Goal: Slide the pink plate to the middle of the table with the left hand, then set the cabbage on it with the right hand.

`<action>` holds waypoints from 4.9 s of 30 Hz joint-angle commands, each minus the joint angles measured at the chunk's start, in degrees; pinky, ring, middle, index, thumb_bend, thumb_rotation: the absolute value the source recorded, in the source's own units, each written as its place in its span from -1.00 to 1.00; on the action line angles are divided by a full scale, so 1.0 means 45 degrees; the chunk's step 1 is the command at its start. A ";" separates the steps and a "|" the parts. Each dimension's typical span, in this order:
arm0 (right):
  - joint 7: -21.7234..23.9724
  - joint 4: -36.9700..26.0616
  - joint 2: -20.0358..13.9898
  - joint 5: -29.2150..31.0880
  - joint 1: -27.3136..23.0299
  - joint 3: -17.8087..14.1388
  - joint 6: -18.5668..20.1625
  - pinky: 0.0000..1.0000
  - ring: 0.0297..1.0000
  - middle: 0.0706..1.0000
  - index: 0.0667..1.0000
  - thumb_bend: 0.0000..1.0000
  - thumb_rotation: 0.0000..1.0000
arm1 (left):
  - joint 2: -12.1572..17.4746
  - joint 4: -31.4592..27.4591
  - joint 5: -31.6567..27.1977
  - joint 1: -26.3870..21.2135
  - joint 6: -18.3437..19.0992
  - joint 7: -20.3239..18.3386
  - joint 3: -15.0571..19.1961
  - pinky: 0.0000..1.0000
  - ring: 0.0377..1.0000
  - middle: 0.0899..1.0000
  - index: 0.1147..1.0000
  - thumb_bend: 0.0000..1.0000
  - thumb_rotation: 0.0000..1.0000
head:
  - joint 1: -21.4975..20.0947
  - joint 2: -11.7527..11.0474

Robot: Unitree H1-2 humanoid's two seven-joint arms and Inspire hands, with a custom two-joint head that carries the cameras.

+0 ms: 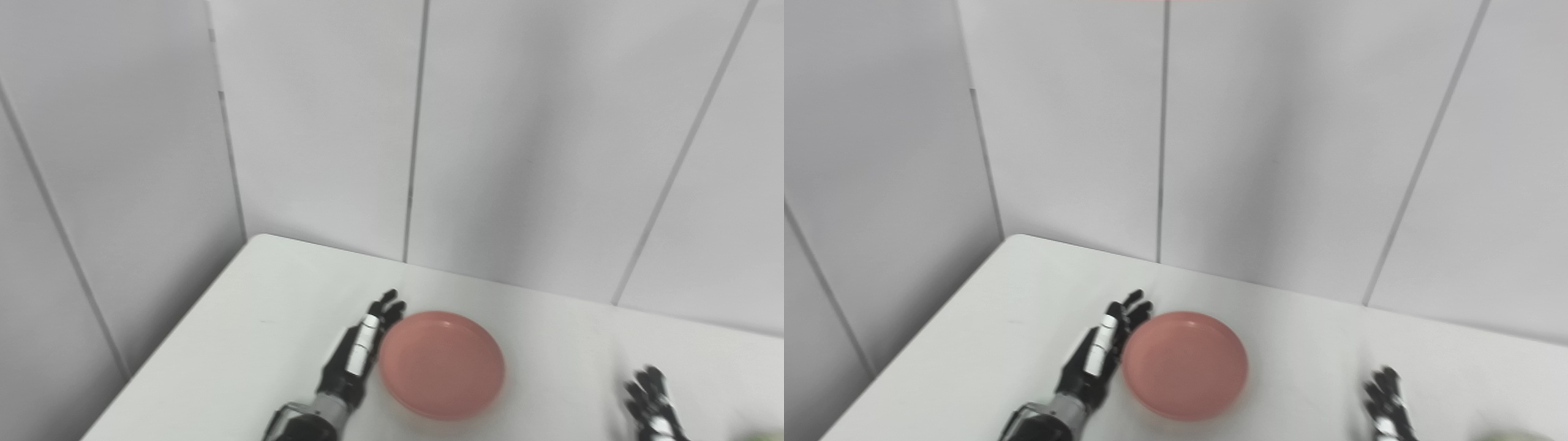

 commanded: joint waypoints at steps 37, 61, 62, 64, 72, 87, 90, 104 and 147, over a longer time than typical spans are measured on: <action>-0.1675 -0.0263 0.0423 -0.1355 -0.0902 -0.0482 -0.0452 1.00 0.90 0.87 0.93 0.38 0.69 | -0.1012 -0.3014 -0.0209 0.2299 0.1411 -0.1446 -0.1948 0.98 0.94 0.92 0.89 0.55 1.00 | -0.2829 0.0611; -0.6639 -0.0408 -0.1773 -0.9763 -0.1864 -0.1579 0.0742 0.67 0.79 0.84 0.86 0.57 -0.19 | 0.0127 -0.1191 -0.0503 0.1907 -0.0593 -0.2015 -0.0668 1.00 1.00 1.00 1.00 0.58 1.00 | -0.6587 -0.0389; -0.6708 -0.0457 -0.1830 -0.9965 -0.1897 -0.1583 0.0929 0.66 0.79 0.83 0.85 0.59 -0.22 | 0.0196 -0.1026 -0.0569 0.1867 -0.0756 -0.2022 -0.0552 1.00 1.00 1.00 1.00 0.58 1.00 | -0.6639 -0.0407; -0.6759 -0.0554 -0.1892 -1.0252 -0.1958 -0.1619 0.1322 0.63 0.77 0.82 0.84 0.60 -0.27 | 0.0338 -0.0783 -0.0727 0.1793 -0.0949 -0.2118 -0.0354 1.00 1.00 1.00 1.00 0.57 0.99 | -0.6763 -0.0451; -0.5483 -0.1515 -0.2304 -1.1038 -0.1934 -0.1529 0.4260 0.57 0.78 0.84 0.89 0.74 -0.18 | 0.0667 0.0089 -0.1074 0.1557 -0.1737 -0.2529 0.0093 1.00 1.00 1.00 1.00 0.50 0.96 | -0.6976 -0.0459; -0.3245 -0.2111 -0.3470 -1.1661 -0.1779 -0.0914 0.7484 1.00 0.98 0.94 0.93 0.83 -0.20 | 0.0900 0.1073 -0.0859 0.1403 -0.3020 -0.2816 0.0090 1.00 0.99 1.00 1.00 0.50 0.91 | -0.7023 -0.0549; -0.2823 -0.2273 -0.3553 -1.1692 -0.1773 -0.0852 0.8120 1.00 0.99 0.95 0.94 0.85 -0.24 | 0.0918 0.1105 -0.0887 0.1405 -0.3036 -0.2880 0.0086 1.00 0.99 1.00 1.00 0.52 0.90 | -0.7023 -0.0549; -0.0111 -0.3124 -0.3715 -1.1736 -0.1655 -0.1069 0.9212 0.90 0.95 0.94 0.89 0.87 -0.50 | 0.0921 0.0896 -0.0788 0.1483 -0.2882 -0.2818 0.0030 1.00 0.99 1.00 1.00 0.50 0.91 | -0.6989 -0.0478; -0.3004 -0.2778 -0.2255 -1.0887 -0.2018 -0.2217 0.8100 -0.08 -0.10 -0.03 -0.15 0.03 -1.00 | 0.0799 0.0465 -0.0556 0.1571 -0.2750 -0.2631 -0.0194 1.00 0.99 1.00 1.00 0.43 0.92 | -0.6844 -0.0342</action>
